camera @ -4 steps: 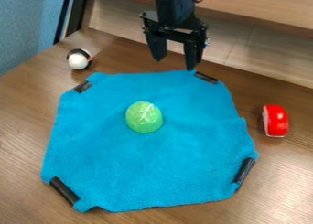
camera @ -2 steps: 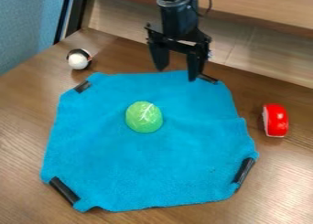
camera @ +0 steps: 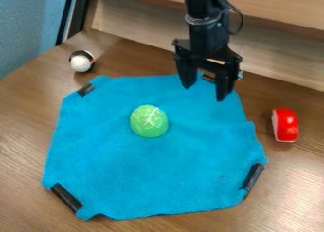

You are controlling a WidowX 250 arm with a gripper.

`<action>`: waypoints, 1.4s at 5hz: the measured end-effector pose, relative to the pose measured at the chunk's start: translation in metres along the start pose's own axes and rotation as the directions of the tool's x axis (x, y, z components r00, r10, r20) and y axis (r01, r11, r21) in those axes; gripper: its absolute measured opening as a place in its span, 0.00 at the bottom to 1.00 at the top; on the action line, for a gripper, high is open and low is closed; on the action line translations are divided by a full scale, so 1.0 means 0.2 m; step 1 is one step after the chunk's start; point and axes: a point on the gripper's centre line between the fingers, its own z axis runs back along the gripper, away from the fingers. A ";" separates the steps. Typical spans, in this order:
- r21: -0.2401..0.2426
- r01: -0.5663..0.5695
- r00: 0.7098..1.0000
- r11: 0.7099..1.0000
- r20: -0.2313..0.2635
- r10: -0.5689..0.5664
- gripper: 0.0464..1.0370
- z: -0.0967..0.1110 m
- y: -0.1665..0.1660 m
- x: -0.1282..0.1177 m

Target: Fold the cloth from bottom right to top left

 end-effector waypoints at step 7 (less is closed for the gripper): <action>-0.063 0.135 0.987 0.989 -0.076 -0.139 0.96 -0.28 -0.52 -0.23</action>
